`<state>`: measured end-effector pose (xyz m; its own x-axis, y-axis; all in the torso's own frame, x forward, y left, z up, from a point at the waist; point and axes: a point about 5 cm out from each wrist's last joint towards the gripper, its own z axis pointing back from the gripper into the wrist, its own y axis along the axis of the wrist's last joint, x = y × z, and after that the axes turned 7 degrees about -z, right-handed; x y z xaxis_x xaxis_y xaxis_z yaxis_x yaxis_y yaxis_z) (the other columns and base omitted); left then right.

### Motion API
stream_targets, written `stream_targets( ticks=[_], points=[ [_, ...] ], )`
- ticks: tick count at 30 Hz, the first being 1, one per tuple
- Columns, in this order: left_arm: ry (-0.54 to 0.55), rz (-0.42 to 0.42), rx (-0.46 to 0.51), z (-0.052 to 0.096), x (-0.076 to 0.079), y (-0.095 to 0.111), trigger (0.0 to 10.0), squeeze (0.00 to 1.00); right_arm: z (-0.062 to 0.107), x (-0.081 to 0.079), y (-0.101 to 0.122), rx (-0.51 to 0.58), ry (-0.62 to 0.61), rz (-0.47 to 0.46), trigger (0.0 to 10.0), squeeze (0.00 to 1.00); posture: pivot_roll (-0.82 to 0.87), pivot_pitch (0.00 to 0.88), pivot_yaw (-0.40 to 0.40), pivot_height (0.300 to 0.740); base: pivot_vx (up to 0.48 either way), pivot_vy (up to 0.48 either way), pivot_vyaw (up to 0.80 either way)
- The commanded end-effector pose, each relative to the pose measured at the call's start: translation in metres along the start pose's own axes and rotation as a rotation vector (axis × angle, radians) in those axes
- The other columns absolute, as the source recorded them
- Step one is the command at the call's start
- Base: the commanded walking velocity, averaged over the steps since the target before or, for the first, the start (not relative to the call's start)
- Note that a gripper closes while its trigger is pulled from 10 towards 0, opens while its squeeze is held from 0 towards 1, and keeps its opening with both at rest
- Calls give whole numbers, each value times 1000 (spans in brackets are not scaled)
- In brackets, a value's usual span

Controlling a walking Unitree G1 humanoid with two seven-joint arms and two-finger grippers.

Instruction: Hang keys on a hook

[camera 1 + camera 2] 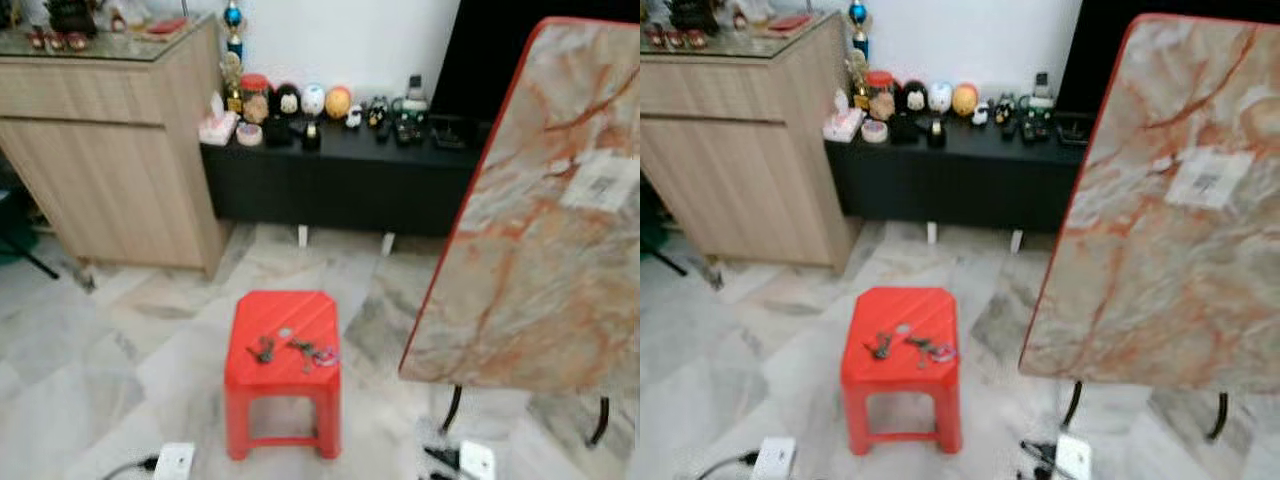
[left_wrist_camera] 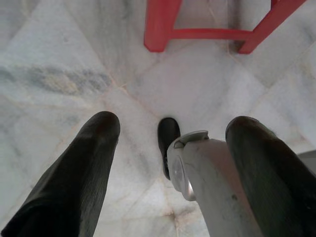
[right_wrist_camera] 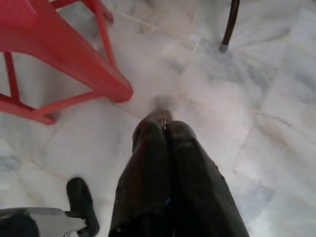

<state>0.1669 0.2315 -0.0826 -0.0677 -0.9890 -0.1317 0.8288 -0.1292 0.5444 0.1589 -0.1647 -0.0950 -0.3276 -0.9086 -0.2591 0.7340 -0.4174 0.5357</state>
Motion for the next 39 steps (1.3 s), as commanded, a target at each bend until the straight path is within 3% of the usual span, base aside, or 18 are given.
stream_targets(
  ticks=[1,8,9,14,15,16,17,19,23,26,39],
  points=[
    [-17,7,-9,-1,7,-1,10000,0,1,8,4,24,-22,-3,10000,0,8,0,-44,740,0,-304,0],
    [-8,19,-9,-1,7,-1,10000,0,2,10,17,149,-56,93,10000,0,2,0,-44,740,0,-37,0],
    [-5,20,-14,0,5,-3,10000,0,4,10,23,221,-77,100,10000,0,1,0,-46,740,0,0,0],
    [-3,22,-16,0,5,-4,10000,0,6,12,28,293,-111,105,10000,0,-1,0,-52,740,0,0,0],
    [-2,28,-16,0,5,-5,10000,0,4,5,50,391,-149,157,10000,0,-1,0,-52,740,0,0,0],
    [-2,28,-16,0,5,-5,10000,0,4,5,50,391,-149,157,10000,0,-1,0,-52,740,0,0,0],
    [-3,32,-17,0,5,-6,10000,0,8,-31,131,698,-130,202,10000,0,-6,0,-52,740,0,0,0],
    [-3,34,-20,1,4,-7,10000,0,17,-47,168,845,-157,218,10000,0,-6,0,-52,740,0,0,0],
    [-3,35,-24,1,4,-10,10000,0,29,-50,185,981,-195,266,10000,0,-8,0,-54,740,0,0,0],
    [-1,37,-28,2,3,-12,10000,0,43,-47,199,1119,-294,335,10000,0,-10,0,-54,740,0,0,0],
    [3,36,-33,4,-3,-17,10000,0,57,-39,208,1206,-426,262,10000,0,-9,0,-51,740,0,0,0]
  ],
)
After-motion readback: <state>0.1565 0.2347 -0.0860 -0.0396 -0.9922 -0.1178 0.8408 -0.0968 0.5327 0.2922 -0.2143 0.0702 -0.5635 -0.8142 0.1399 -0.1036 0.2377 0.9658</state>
